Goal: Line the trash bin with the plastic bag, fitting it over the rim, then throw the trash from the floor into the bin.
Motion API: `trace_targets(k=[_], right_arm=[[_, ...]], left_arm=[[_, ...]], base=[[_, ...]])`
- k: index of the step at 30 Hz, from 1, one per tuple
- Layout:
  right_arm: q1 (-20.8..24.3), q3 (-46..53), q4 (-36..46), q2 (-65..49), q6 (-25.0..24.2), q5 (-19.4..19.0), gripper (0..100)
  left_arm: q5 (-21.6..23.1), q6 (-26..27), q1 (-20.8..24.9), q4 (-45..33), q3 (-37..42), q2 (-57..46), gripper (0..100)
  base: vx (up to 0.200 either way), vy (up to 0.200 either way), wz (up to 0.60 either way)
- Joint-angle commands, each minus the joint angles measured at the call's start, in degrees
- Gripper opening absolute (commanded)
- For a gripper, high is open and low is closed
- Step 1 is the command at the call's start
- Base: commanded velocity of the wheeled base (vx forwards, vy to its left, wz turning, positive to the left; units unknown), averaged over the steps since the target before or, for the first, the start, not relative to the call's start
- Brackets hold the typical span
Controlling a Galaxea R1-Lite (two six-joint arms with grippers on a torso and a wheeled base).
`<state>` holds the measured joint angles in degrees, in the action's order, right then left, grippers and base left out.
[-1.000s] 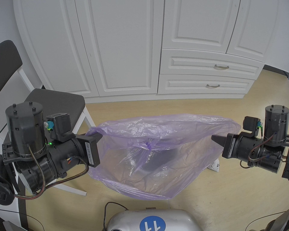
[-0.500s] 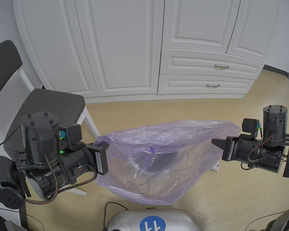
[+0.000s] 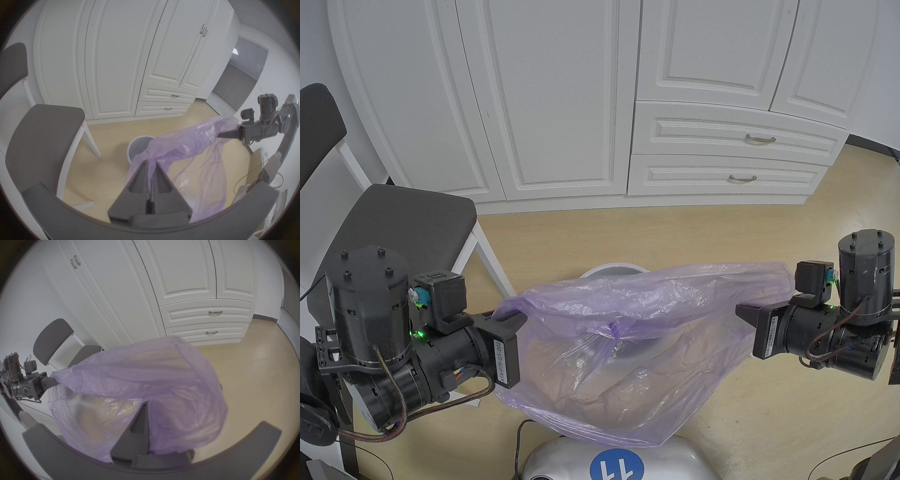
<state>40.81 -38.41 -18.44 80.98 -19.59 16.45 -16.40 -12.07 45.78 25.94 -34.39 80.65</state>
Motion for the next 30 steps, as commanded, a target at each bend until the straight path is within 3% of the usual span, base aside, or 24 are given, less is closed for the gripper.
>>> trace_targets(k=[1,14,30], right_arm=[[0.85,0.27,0.16,-0.03,1.13,1.75,0],[1.55,2.82,1.75,-0.12,4.21,2.54,0],[1.11,5.63,1.75,0.49,9.83,13.00,0]], left_arm=[[0.05,1.70,0.19,-2.30,0.64,-2.69,0],[0.22,3.19,1.07,-3.88,2.13,-3.92,0],[2.07,7.85,0.63,-3.97,2.75,-6.56,0]], base=[[0.000,0.000,0.00],[0.000,0.000,0.00],[0.000,0.000,0.00]])
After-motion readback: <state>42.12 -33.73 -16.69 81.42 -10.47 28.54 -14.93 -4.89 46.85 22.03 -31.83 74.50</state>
